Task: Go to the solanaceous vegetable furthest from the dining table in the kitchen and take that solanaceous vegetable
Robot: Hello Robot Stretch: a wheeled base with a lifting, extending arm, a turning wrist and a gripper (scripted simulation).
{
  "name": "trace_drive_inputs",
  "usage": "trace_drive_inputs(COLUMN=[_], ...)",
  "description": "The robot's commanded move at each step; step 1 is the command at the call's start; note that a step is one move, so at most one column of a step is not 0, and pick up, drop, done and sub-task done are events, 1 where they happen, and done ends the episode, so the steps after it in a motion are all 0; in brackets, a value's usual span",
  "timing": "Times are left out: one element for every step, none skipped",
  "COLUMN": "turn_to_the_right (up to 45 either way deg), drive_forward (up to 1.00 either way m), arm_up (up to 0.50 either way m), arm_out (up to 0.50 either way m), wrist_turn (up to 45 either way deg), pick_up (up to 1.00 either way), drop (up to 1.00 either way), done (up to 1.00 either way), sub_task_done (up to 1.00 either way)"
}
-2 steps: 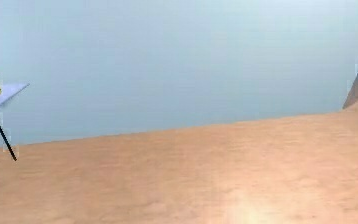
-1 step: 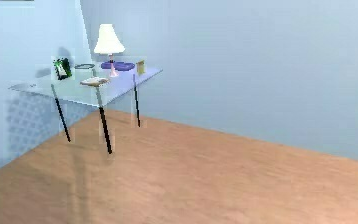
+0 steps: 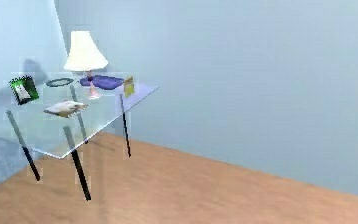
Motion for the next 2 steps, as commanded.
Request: trace_drive_inputs(turn_to_the_right=[-45.0, -27.0], drive_forward=[0.0, 0.0], arm_up=[0.0, 0.0], arm_out=[0.0, 0.0], wrist_turn=[0.0, 0.0], pick_up=[0.0, 0.0], drop=[0.0, 0.0], done=[0.0, 0.0], sub_task_done=[0.0, 0.0])
